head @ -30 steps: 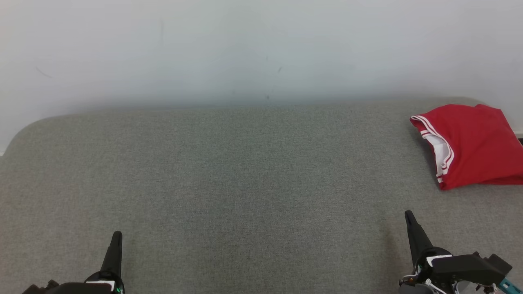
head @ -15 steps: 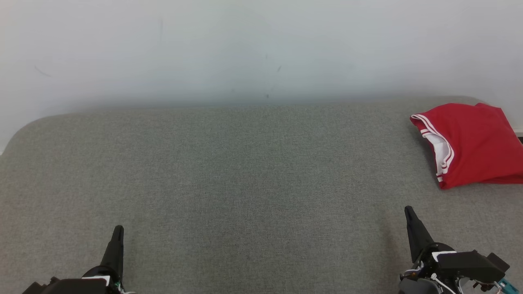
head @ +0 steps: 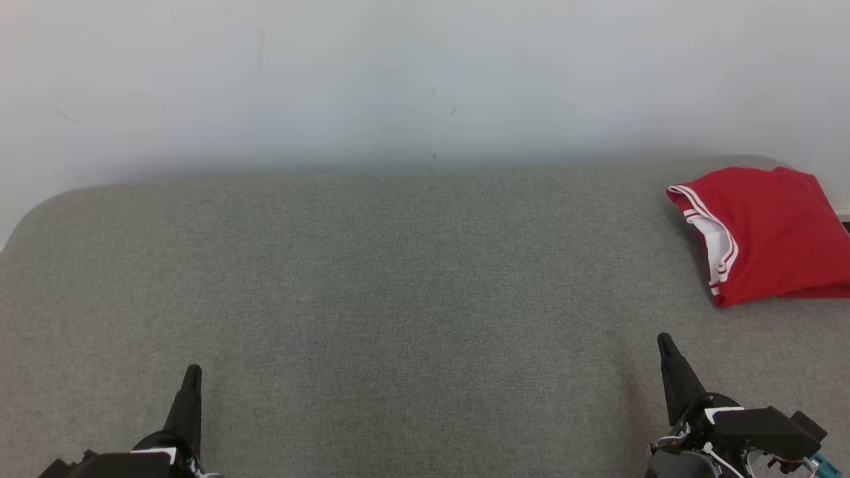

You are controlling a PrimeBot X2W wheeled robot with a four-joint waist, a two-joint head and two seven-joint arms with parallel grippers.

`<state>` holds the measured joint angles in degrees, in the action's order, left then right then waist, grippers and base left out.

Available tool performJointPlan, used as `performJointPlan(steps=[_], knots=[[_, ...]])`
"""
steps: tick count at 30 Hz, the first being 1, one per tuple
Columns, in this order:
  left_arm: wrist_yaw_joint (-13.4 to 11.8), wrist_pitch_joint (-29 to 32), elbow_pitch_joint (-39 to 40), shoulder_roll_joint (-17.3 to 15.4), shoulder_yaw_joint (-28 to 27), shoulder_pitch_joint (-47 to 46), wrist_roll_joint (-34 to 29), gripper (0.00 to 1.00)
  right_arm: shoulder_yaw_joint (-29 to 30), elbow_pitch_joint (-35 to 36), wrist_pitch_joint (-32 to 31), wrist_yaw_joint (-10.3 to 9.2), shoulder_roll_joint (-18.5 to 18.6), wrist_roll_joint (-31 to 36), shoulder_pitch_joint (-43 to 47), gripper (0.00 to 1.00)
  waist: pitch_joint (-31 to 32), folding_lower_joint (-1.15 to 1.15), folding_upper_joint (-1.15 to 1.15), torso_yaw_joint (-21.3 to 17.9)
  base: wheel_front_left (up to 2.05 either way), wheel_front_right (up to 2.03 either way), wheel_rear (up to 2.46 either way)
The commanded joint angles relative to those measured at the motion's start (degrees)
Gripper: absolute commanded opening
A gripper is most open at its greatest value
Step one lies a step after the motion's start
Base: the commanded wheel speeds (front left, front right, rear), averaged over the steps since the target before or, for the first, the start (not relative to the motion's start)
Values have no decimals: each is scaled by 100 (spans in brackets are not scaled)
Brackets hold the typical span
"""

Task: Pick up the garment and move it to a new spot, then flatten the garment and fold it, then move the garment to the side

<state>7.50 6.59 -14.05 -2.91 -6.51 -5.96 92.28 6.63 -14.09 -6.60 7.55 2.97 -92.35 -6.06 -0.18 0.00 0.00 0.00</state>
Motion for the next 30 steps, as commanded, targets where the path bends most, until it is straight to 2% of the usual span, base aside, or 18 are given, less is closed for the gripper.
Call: performJointPlan(steps=[1, 30], knots=[[4, 15, -8, 12, -16, -64, 24, 0, 5, 12, -17, -12, -24, -3, -40, 0, 0, 0, 0, 0, 0, 0, 0], [4, 14, -7, 12, -15, -62, 24, 0, 0, 11, -13, -12, -23, -8, -37, 0, 0, 0, 0, 0, 0, 0, 0]])
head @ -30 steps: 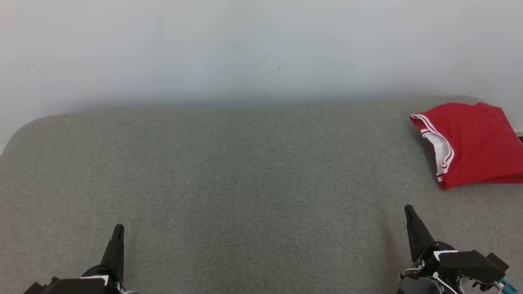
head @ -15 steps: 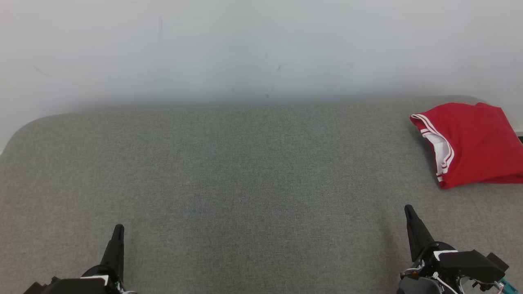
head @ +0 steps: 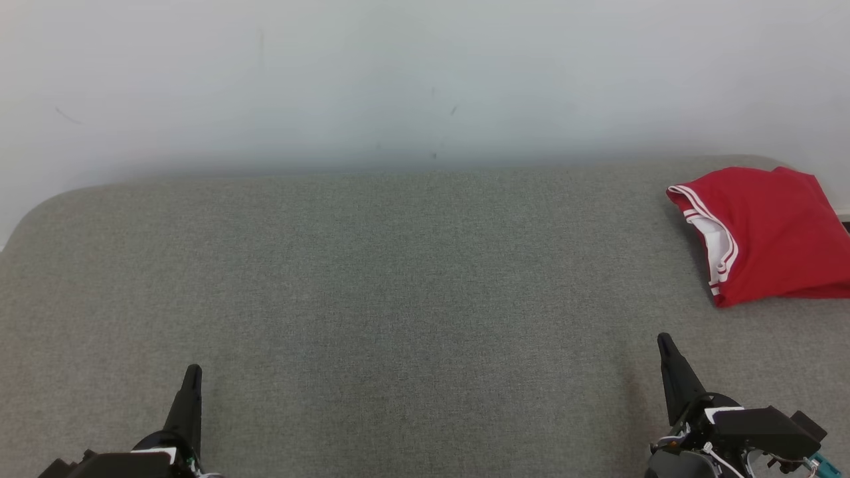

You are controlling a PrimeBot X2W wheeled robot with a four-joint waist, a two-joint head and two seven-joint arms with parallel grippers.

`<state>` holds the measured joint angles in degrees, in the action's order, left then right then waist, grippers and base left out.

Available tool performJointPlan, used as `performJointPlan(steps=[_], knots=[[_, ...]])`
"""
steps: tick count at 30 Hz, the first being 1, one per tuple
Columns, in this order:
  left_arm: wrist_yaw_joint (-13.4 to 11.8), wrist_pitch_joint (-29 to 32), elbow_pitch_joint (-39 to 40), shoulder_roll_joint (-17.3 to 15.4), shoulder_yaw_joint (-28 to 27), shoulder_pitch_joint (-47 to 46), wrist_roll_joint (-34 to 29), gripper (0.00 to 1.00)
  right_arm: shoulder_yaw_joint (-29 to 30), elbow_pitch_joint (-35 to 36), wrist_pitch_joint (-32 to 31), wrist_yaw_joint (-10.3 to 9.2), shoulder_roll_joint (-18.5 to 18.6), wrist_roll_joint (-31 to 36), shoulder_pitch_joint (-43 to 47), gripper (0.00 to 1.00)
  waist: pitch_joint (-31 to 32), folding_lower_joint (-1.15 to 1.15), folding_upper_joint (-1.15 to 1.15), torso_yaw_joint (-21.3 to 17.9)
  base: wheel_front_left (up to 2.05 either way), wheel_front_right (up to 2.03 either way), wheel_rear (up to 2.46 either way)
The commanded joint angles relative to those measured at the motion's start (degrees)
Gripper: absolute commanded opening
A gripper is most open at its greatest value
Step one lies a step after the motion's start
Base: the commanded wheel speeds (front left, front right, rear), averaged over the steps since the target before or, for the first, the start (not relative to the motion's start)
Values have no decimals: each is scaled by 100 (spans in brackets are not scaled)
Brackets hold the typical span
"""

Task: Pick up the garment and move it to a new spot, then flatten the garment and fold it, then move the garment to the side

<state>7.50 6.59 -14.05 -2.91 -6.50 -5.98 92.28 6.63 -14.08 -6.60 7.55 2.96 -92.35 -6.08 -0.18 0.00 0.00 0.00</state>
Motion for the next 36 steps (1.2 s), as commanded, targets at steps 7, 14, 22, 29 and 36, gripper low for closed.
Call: performJointPlan(steps=[7, 14, 22, 29, 36], knots=[[4, 13, -6, 12, -16, -61, 24, 0, 0, 10, -12, -12, -22, -8, -35, 0, 0, 0, 0, 0, 0, 0, 0], [4, 13, -6, 12, -16, -60, 25, 0, -1, 10, -12, -12, -22, -8, -35, 0, 0, 0, 0, 0, 0, 0, 0], [4, 13, -6, 12, -15, -60, 25, 0, -2, 10, -11, -12, -22, -9, -35, 0, 0, 0, 0, 0, 0, 0, 0], [4, 13, -6, 11, -14, -60, 25, 0, -3, 10, -10, -12, -22, -9, -35, 0, 0, 0, 0, 0, 0, 0, 0], [4, 13, -5, 11, -14, -60, 25, 0, -3, 10, -10, -12, -22, -10, -35, 0, 0, 0, 0, 0, 0, 0, 0]])
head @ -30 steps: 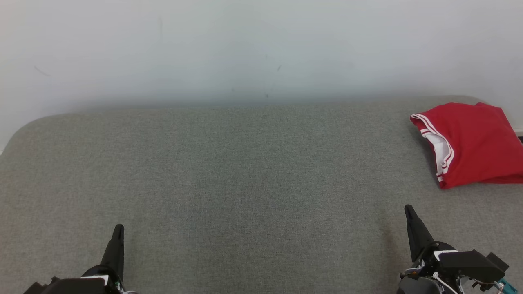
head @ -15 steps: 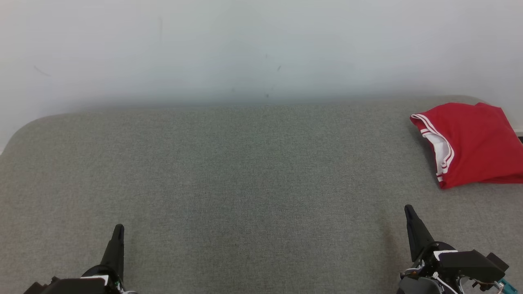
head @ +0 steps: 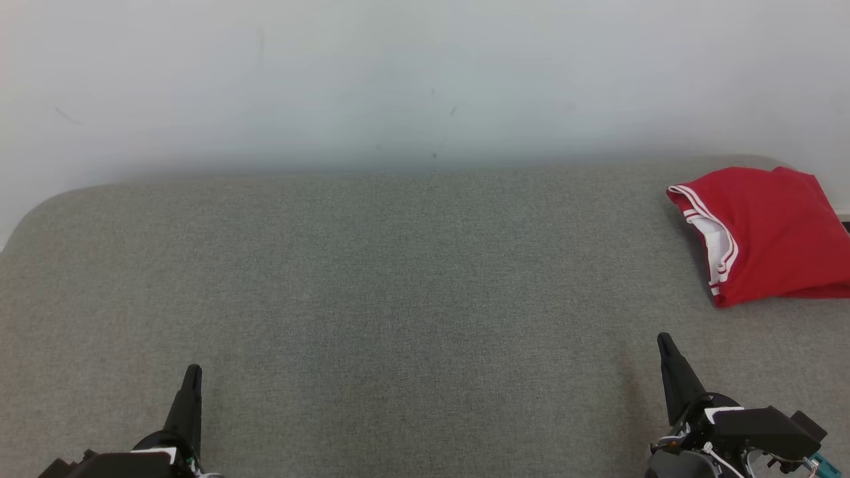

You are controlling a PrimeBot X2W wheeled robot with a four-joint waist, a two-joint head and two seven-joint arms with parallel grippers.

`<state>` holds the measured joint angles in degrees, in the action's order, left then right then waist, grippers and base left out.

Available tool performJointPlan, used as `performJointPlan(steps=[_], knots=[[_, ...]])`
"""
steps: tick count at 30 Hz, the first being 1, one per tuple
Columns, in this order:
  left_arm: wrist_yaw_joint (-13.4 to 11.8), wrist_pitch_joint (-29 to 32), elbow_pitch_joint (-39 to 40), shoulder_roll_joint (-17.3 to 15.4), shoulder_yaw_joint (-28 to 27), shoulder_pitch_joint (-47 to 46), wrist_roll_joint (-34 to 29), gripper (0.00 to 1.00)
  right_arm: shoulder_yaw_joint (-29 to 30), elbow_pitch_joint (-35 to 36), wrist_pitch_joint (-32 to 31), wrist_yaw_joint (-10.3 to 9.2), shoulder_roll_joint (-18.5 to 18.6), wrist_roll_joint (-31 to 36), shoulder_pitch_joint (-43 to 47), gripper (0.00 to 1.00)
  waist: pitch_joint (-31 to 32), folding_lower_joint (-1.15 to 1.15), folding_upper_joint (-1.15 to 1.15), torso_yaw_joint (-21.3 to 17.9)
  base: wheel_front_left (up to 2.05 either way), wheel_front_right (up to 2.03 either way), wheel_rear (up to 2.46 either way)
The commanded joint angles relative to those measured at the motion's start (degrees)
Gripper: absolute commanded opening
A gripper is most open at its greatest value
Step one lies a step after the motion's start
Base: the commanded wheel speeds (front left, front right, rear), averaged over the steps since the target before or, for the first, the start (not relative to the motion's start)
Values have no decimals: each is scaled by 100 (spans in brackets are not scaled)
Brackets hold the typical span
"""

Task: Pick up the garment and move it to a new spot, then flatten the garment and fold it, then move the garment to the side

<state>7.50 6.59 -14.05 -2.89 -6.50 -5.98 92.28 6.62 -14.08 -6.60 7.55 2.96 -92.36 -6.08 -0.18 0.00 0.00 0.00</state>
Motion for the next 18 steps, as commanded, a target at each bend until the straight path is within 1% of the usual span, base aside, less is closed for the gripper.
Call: performJointPlan(steps=[1, 18], knots=[[4, 12, -5, 10, -16, -59, 25, 0, -2, 10, -10, -12, -22, -9, -34, 0, 0, 0, 0, 0, 0, 0, 0], [4, 12, -5, 10, -14, -59, 25, 0, -3, 11, -9, -12, -22, -9, -34, 0, 0, 0, 0, 0, 0, 0, 0]])
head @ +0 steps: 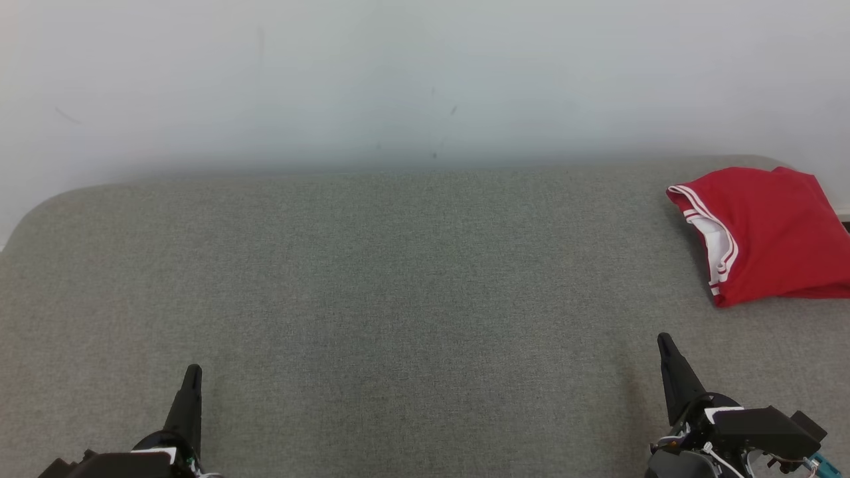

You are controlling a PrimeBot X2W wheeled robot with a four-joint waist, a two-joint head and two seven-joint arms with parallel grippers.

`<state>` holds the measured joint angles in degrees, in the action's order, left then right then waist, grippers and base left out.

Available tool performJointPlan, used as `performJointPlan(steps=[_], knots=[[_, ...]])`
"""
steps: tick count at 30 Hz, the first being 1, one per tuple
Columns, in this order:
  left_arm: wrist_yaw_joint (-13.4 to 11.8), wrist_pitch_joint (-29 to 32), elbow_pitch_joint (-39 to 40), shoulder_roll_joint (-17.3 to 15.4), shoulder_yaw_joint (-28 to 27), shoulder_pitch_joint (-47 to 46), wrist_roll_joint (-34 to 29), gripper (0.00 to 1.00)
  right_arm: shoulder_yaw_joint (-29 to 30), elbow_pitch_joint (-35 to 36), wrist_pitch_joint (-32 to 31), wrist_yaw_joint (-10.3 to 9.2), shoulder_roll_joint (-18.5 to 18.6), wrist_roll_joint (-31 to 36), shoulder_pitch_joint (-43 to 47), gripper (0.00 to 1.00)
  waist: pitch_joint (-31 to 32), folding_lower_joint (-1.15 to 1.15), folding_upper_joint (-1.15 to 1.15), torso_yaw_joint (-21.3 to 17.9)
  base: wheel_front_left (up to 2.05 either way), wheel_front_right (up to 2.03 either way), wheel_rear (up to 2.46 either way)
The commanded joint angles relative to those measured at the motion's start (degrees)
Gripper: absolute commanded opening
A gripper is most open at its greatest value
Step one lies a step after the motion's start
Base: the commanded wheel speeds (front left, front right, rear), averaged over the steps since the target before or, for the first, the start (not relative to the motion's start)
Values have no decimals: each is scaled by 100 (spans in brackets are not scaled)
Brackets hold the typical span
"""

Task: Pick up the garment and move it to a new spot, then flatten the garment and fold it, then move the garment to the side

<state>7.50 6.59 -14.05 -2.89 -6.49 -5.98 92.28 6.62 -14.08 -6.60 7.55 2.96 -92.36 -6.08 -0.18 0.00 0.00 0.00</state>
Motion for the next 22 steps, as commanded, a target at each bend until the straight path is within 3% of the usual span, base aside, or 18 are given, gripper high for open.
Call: performJointPlan(steps=[1, 22], knots=[[4, 12, -5, 10, -15, -59, 25, 0, -3, 11, -9, -12, -22, -9, -34, 0, 0, 0, 0, 0, 0, 0, 0], [5, 12, -5, 10, -14, -59, 26, 0, -4, 11, -9, -12, -22, -10, -34, 0, 0, 0, 0, 0, 0, 0, 0]])
